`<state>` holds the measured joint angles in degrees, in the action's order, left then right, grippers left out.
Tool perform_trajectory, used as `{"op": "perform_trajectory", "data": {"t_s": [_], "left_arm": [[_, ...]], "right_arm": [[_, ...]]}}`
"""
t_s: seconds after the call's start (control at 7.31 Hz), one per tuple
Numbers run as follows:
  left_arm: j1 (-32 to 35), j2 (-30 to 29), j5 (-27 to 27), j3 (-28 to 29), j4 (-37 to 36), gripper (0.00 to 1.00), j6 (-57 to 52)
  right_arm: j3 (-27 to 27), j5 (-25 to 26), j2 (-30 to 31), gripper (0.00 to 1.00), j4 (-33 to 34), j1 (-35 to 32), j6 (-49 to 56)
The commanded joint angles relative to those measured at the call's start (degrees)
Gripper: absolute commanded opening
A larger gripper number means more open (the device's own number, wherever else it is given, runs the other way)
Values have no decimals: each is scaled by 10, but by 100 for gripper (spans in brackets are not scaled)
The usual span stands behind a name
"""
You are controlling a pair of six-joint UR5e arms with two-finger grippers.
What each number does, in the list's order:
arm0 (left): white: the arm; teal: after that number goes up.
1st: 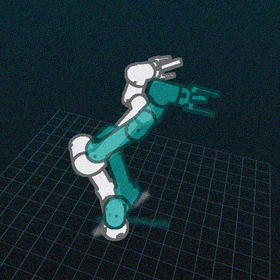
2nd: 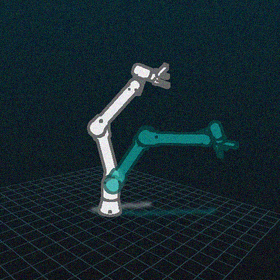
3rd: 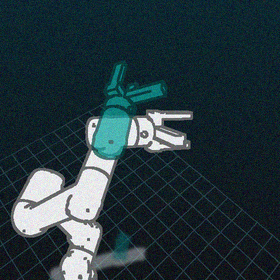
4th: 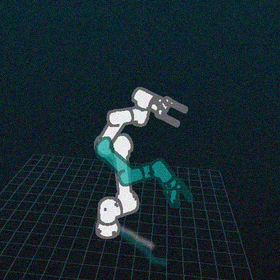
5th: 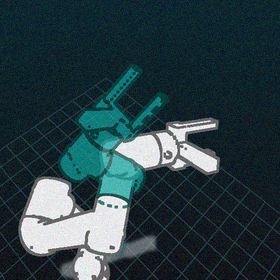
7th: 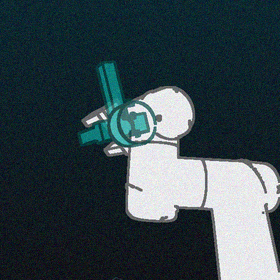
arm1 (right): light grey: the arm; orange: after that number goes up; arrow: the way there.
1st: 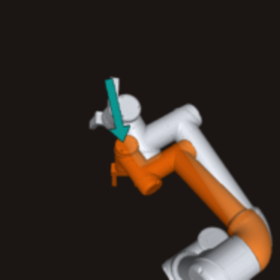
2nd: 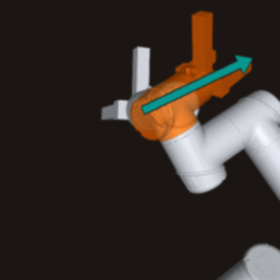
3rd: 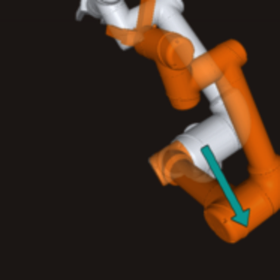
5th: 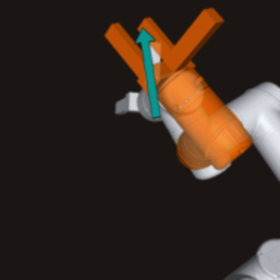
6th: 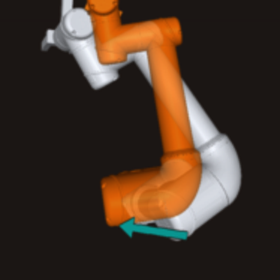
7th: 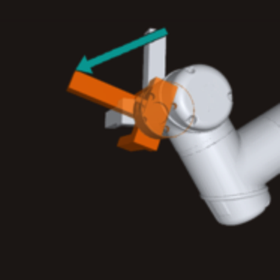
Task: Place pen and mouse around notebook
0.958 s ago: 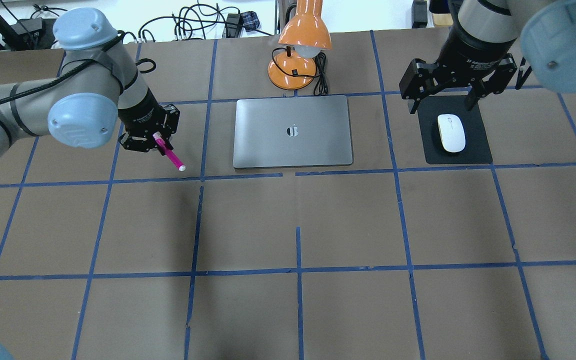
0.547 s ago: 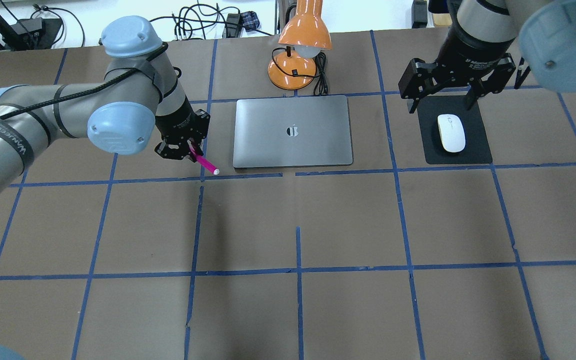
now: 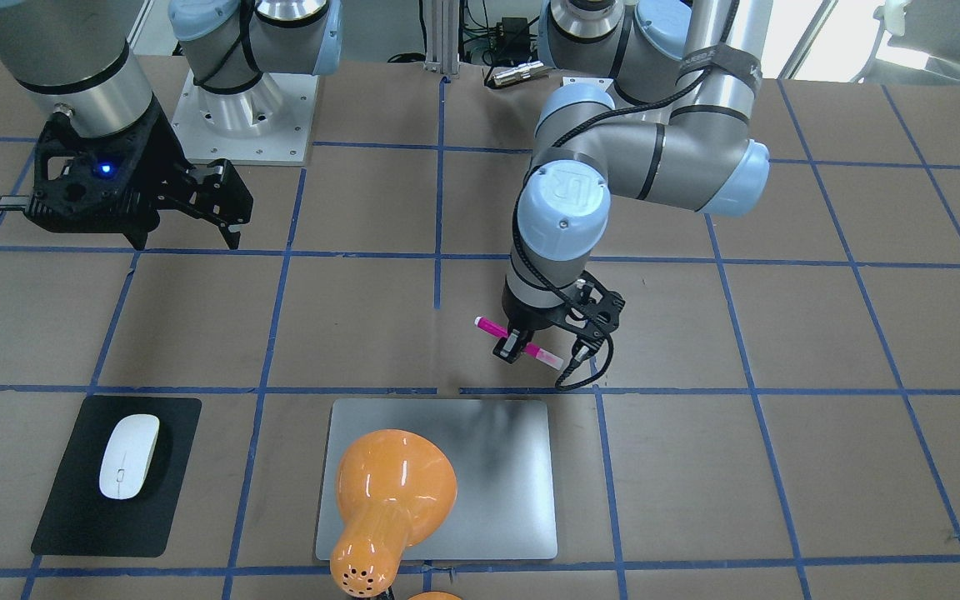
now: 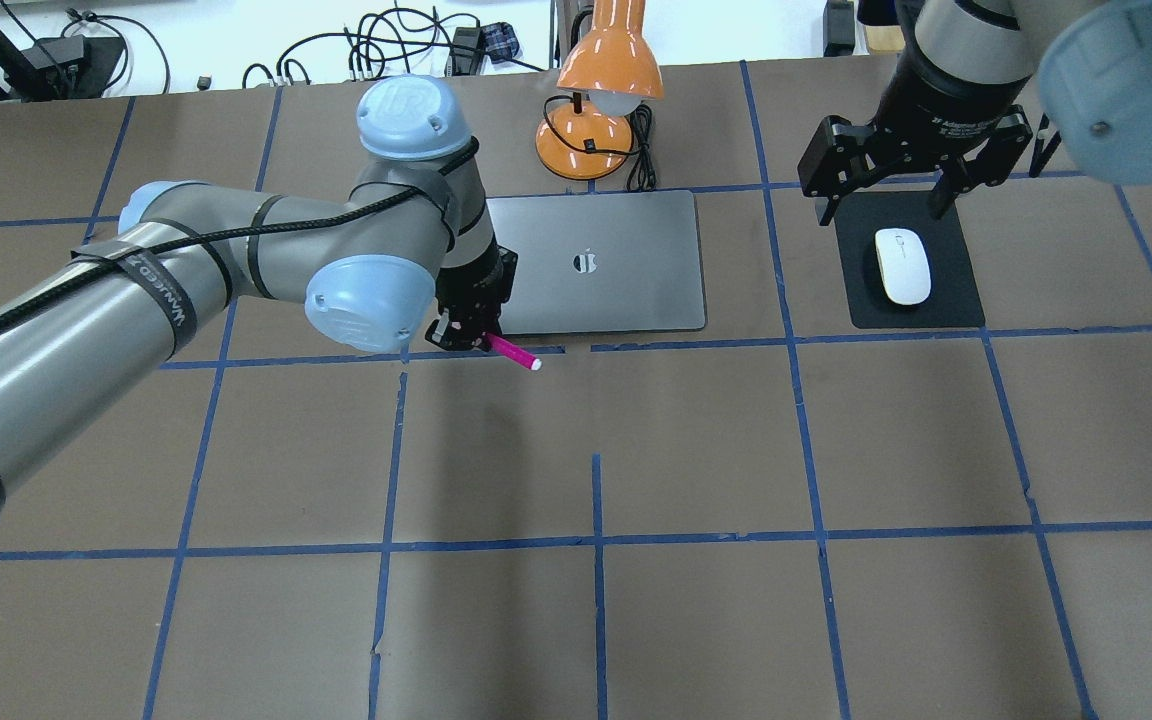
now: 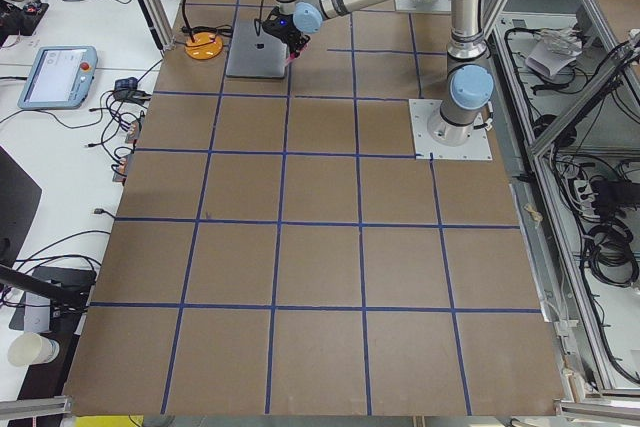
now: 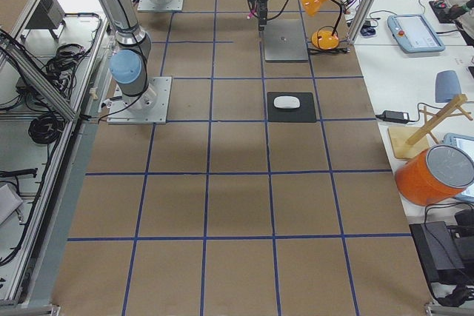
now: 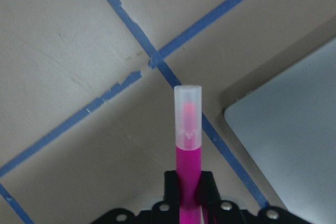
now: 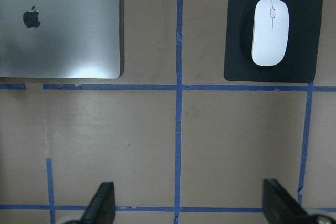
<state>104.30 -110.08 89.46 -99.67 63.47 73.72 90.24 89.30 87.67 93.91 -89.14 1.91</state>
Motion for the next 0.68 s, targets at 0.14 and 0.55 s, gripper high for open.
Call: {"op": "perform_trajectory", "data": {"t_s": [0.14, 0.55], "left_arm": [[42, -30, -31, 1, -25, 0, 107], [70, -63, -32, 1, -43, 0, 187]], "right_arm": [[2, 1, -1, 100, 5, 0, 8], [2, 2, 0, 100, 3, 1, 6]]}}
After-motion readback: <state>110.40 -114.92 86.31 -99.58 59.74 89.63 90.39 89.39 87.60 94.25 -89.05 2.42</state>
